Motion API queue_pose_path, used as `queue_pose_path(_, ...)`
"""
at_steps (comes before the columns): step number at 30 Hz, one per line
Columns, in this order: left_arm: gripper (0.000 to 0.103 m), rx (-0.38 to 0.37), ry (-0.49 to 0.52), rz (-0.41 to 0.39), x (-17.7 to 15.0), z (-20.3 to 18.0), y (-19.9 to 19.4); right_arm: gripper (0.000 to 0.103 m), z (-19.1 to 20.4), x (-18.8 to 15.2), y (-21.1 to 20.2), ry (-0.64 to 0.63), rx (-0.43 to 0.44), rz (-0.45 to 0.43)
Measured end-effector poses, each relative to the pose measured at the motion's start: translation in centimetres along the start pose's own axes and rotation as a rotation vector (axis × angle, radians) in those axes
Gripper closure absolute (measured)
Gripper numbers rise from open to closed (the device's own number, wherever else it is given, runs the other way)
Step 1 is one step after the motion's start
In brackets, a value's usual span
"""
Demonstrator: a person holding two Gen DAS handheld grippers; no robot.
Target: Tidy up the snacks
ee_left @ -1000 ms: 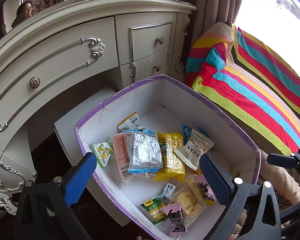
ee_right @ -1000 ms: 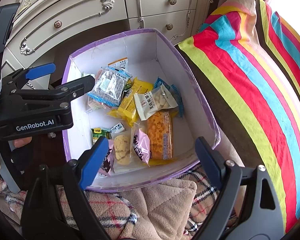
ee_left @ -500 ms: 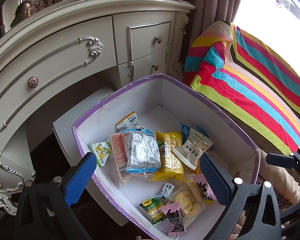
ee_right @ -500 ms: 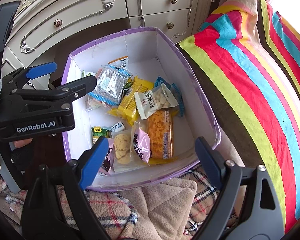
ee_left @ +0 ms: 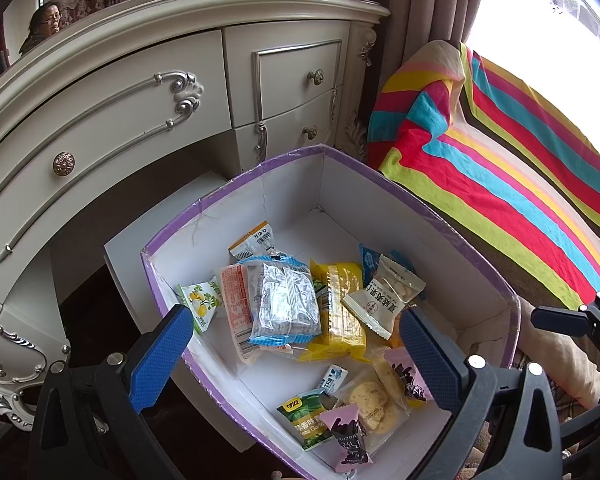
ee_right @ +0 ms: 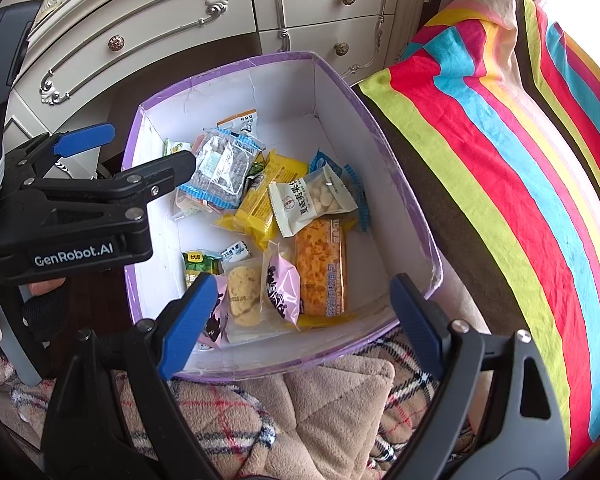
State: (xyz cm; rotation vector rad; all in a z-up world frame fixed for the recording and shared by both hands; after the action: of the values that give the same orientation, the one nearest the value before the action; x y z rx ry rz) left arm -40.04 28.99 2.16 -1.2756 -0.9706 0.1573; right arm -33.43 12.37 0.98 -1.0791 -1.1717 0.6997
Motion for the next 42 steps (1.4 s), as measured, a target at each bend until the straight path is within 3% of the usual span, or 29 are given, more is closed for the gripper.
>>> queue_pose_path(42, 0.000, -0.021, 0.015, 0.025, 0.1, 0.3, 0.9, 0.014, 0.4, -1.1, 0.8, -0.031, 0.036, 0.037)
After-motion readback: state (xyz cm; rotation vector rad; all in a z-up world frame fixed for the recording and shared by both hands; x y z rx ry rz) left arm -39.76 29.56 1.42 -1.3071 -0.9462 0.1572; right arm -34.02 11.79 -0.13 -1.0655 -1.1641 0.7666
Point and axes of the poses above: each gripper's, at about its wrist camera, not at the fingertips, and y roughly the way its jaws point, z to its left, x to its top, the point moved 6 cm from there along y, roughly the way its jaws point, and after that the axes turned 4 degrees about z, right-handed, at the moved point
